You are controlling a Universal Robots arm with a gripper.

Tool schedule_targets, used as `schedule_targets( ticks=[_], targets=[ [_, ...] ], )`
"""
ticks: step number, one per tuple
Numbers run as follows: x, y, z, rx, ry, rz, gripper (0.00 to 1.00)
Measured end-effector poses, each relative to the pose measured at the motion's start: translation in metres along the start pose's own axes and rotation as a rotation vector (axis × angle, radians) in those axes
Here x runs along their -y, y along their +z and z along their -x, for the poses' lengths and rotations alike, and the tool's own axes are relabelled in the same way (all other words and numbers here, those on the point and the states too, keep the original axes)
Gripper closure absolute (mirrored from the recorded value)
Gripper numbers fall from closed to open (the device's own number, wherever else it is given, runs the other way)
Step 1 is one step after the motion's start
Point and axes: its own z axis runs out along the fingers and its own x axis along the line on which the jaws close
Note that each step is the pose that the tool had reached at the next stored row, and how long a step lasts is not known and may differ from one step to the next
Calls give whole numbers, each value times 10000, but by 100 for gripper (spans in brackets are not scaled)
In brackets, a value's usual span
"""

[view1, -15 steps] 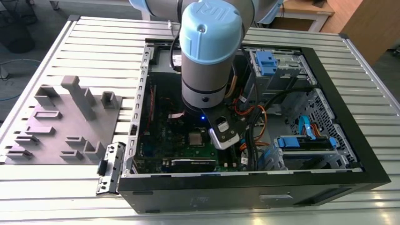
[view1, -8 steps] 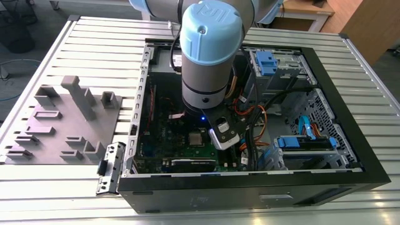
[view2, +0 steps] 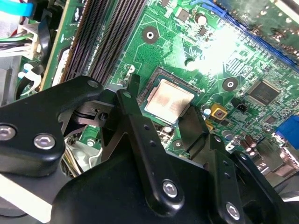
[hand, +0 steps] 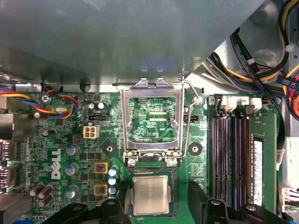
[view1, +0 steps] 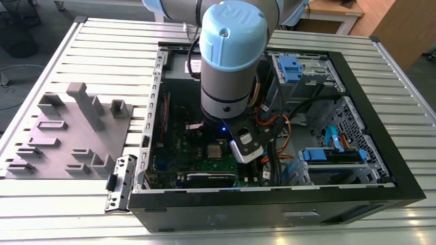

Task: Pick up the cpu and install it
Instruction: 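Place the cpu into insertion slot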

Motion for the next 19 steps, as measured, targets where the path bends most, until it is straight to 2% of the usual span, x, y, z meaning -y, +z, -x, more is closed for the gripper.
schedule_targets(
  ticks=[16, 19],
  targets=[
    [20, 3, 7, 8, 186, -4, 39],
    [19, -26, 8, 7, 185, -5, 39]
  ],
)
